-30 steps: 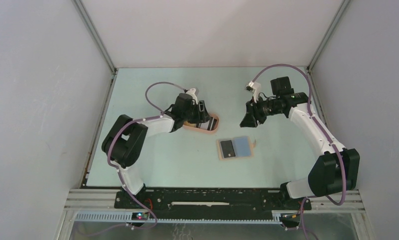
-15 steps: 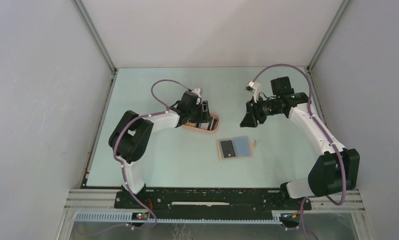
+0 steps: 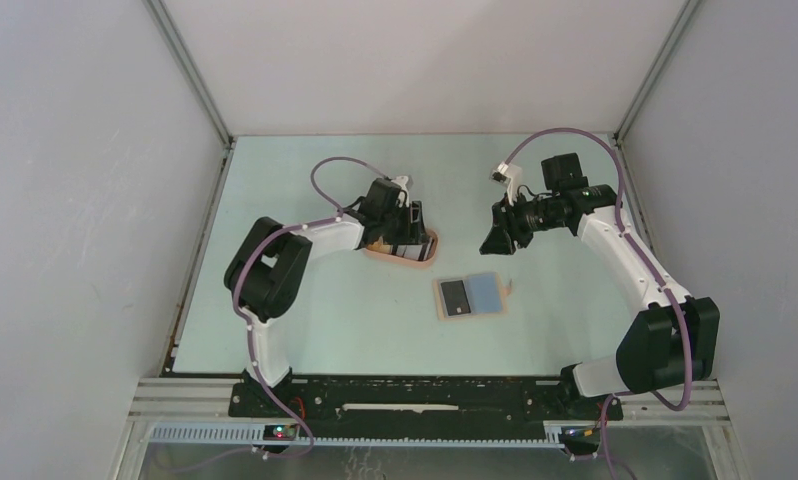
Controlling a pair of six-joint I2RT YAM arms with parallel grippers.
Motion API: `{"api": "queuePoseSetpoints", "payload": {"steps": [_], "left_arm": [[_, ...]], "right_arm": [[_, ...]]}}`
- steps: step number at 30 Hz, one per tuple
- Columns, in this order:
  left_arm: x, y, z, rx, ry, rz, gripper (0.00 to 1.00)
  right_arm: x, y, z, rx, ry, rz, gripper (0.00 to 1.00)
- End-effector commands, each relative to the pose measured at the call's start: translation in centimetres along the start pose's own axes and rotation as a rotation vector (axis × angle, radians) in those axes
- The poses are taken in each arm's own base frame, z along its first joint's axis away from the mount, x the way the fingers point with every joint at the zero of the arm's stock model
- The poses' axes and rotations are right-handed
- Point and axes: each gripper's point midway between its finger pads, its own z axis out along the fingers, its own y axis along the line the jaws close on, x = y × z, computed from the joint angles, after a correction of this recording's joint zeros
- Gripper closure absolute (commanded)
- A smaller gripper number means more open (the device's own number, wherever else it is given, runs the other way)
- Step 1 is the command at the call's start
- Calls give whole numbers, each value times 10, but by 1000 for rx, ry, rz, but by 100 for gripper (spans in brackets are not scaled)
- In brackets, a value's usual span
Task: Put the credit cards into the card holder
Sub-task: Pick up the credit card from the storage box.
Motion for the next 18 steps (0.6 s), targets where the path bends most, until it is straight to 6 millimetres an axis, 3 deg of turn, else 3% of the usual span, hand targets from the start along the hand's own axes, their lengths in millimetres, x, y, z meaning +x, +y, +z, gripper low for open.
{"api": "queuePoseSetpoints", "payload": {"steps": [1,18], "left_arm": [[-2,-18,-2,125,19,-1,38],[-5,-52,-16,433,10,-42,42]], "right_arm": [[-4,3,-3,-11,-21,-7,50],[-4,2,-2,-10,-19,-4,50]]}}
